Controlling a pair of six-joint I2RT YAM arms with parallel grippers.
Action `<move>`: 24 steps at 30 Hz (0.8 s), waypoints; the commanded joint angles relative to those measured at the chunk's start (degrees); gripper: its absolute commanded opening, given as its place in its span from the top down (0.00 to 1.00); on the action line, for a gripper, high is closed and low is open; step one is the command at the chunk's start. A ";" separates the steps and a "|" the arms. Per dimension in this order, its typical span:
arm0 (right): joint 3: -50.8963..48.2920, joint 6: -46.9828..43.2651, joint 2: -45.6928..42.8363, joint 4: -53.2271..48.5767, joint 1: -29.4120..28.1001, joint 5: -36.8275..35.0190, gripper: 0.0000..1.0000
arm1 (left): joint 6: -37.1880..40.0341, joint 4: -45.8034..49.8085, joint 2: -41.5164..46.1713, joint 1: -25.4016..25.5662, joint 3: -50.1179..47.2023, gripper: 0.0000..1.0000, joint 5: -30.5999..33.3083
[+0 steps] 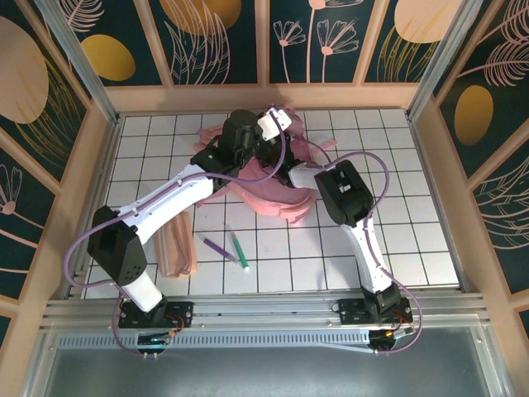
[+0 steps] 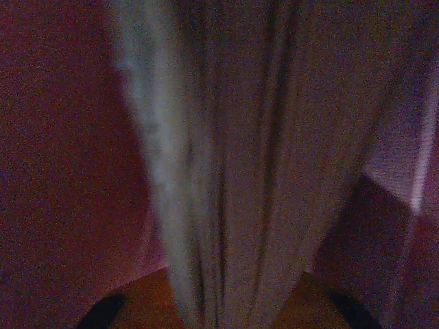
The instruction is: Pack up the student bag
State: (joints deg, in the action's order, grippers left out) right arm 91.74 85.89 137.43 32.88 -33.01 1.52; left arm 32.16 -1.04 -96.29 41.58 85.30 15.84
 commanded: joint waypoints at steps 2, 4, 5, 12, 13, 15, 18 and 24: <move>1.80 1.13 0.18 4.94 -2.16 -2.10 0.89 | -4.81 -6.23 0.65 -0.18 2.16 1.00 -0.99; -0.63 2.80 0.02 7.41 -2.50 -3.11 0.83 | -5.63 -6.59 0.90 -0.36 2.20 1.00 -0.68; -1.36 3.38 0.25 8.76 -2.52 -2.79 0.78 | -6.20 -7.14 1.21 -0.50 1.74 1.00 -0.63; -12.40 4.31 -8.06 8.52 -1.01 -1.01 0.58 | -7.25 -10.14 3.31 -2.28 -3.51 1.00 -0.63; -13.94 4.28 -9.61 7.81 -0.83 -0.82 0.56 | -7.27 -10.73 3.60 -2.61 -4.42 1.00 -0.72; -18.20 3.51 -13.52 7.45 -0.49 -0.88 0.52 | -7.09 -11.22 3.83 -3.39 -5.55 1.00 -1.07; -20.12 1.72 -17.67 1.69 0.81 1.68 0.50 | -6.10 -11.00 3.74 -4.15 -5.88 1.00 -0.61; -30.24 -6.91 -29.50 -3.85 3.17 6.43 0.51 | -4.20 -11.74 3.90 -5.31 -7.52 1.00 0.59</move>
State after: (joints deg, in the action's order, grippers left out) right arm 64.90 86.11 114.28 33.71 -31.20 5.43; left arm 26.94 -7.42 -94.80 37.45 78.59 14.41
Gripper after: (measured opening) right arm 0.494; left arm 0.049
